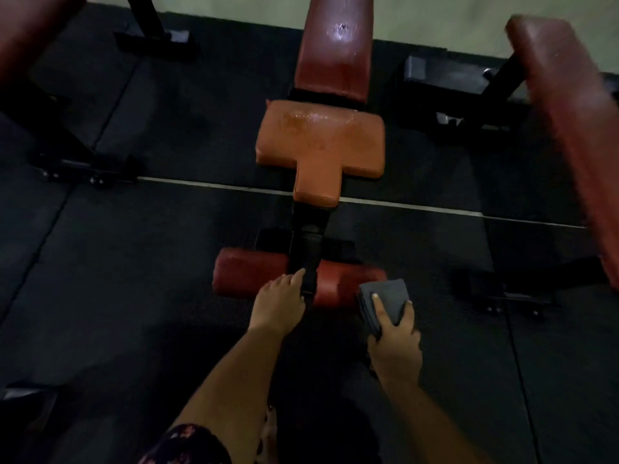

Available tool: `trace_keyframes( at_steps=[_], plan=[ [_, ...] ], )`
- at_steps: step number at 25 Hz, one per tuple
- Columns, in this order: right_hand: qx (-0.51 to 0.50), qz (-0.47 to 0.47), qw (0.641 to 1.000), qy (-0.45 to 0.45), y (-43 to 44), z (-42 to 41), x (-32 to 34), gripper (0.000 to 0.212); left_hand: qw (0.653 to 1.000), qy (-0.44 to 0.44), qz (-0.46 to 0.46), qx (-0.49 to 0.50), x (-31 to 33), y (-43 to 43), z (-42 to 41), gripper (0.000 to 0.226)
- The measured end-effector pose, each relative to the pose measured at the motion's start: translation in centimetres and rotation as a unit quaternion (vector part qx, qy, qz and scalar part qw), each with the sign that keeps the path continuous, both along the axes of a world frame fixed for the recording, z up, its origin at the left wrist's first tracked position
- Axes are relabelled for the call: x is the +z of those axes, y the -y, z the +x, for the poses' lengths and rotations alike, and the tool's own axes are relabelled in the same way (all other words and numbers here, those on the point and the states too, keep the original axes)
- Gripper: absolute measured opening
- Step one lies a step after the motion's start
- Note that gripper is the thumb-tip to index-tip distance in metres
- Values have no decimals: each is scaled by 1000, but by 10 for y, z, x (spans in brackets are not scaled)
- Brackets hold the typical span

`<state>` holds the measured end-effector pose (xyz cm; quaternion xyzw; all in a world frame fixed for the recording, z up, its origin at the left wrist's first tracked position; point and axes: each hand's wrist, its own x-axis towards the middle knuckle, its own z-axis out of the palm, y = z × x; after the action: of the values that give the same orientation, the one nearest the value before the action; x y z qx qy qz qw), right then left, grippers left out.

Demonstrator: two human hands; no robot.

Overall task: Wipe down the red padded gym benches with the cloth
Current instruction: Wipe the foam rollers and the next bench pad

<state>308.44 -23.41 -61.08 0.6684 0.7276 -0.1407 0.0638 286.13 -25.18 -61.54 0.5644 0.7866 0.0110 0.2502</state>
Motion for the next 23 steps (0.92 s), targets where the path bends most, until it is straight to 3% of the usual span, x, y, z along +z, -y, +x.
trace_keyframes(
  at_steps=[3, 7, 11, 13, 16, 18, 20, 23],
  plan=[
    [98, 14, 995, 2, -15, 8, -74, 103, 990, -91, -27, -108, -79, -7, -4, 63],
    [251, 93, 963, 29, -50, -25, -136, 86, 974, -172, 3, -146, -160, -32, -9, 66],
    [173, 69, 982, 18, -89, -85, -169, 60, 950, -278, 22, -143, -234, -42, -27, 60],
    [145, 29, 989, 31, -101, -99, -175, 67, 933, -314, 66, -164, -251, -45, -35, 62],
    [139, 18, 989, 40, -118, -108, -176, 87, 943, -299, 102, -109, -250, -55, -45, 57],
    [167, 22, 984, 49, -128, -108, -176, 78, 947, -299, 106, -59, -246, -57, -51, 54],
    [191, -2, 980, 62, -137, -106, -176, 72, 951, -296, 57, -70, -240, -54, -47, 55],
    [168, -17, 983, 70, -146, -104, -190, 71, 949, -297, 73, -76, -242, -51, -43, 54]
  ],
)
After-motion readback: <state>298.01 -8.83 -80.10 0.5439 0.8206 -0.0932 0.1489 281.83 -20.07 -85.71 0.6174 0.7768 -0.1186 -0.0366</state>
